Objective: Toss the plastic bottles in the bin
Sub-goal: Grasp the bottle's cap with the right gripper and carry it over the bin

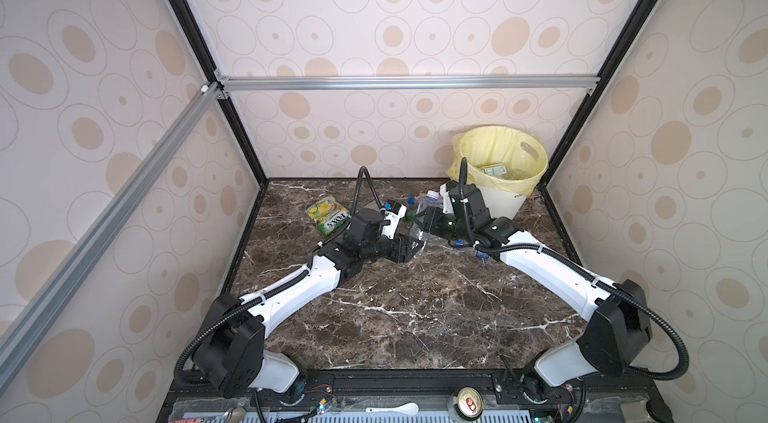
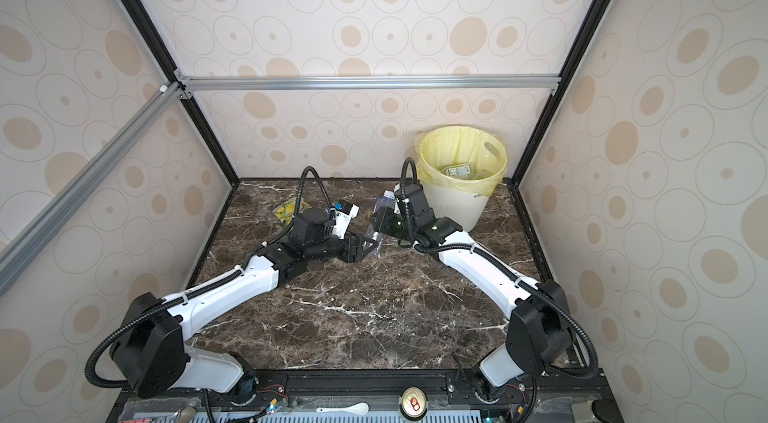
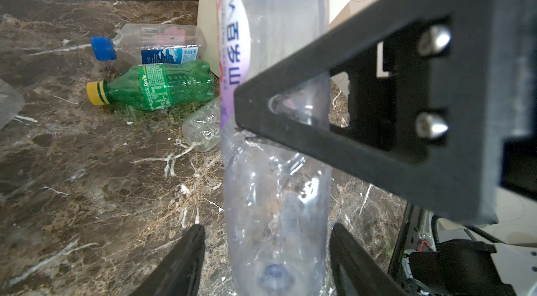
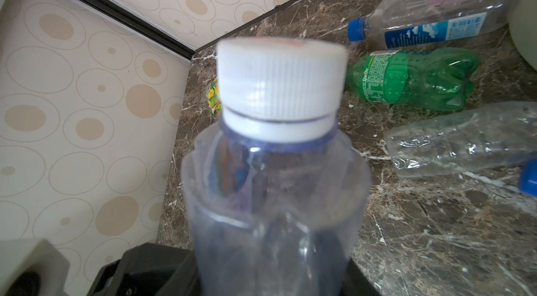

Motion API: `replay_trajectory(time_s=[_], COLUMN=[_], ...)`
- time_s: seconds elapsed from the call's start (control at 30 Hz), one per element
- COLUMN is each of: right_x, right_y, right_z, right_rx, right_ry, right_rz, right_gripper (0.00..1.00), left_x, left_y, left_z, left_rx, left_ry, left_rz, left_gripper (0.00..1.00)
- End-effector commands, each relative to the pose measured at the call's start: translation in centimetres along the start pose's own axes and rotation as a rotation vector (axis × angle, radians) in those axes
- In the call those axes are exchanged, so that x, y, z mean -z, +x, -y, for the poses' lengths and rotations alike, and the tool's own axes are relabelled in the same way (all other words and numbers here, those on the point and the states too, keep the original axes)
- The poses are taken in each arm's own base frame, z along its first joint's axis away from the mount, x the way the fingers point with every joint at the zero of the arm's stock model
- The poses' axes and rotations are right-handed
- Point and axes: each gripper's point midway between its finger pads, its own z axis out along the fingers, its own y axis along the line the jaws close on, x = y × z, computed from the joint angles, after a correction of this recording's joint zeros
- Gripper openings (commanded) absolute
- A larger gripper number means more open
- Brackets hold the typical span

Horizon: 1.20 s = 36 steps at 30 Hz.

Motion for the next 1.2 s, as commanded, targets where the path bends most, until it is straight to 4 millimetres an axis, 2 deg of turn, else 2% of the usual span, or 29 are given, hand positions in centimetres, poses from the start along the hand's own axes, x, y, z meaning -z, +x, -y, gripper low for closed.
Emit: replay_trajectory(time_s=[0.0,0.2,0.3,0.53,0.77,1.0,1.17], right_x=[3.0,7.3,9.9,16.5,22.9,27.5,29.8], right_y=[-2.6,-6.0,-7.9,-12.4,-16.0,-18.7,-20.3], right_z=[-1.3,-1.8,-1.9,-2.3,-3.7,-5.2,-6.5], right_rx=[0.061,0.164,0.205,0.298,0.408,0.482,0.527], right_ry=[0.004,0.061,0.093,0.167,0.247,0.307,0.333], right_rz=[0.081,0.181,0.243,0.409,0.572,0.705,0.778], right_gripper=[0.51,0.50,0.50,0.49,0.49,0.48,0.48], left_x=[1.7,2.9,3.4,3.7,3.7,2.8,1.8], left_y=[-3.2,-5.7,-7.5,-11.9,-16.2,-19.1,-20.0], left_z=[1.4,1.7,2.1,4.3,7.4,10.8,12.6], left_rx=[-0.063,-0.154,-0.201,-0.312,-0.413,-0.482,-0.519], left_ry=[-0.012,-0.076,-0.098,-0.118,-0.118,-0.084,-0.060], left_rz=[0.071,0.091,0.113,0.173,0.247,0.310,0.326], left_gripper=[0.74,0.87,0.99,0.99,0.99,0.99,0.99])
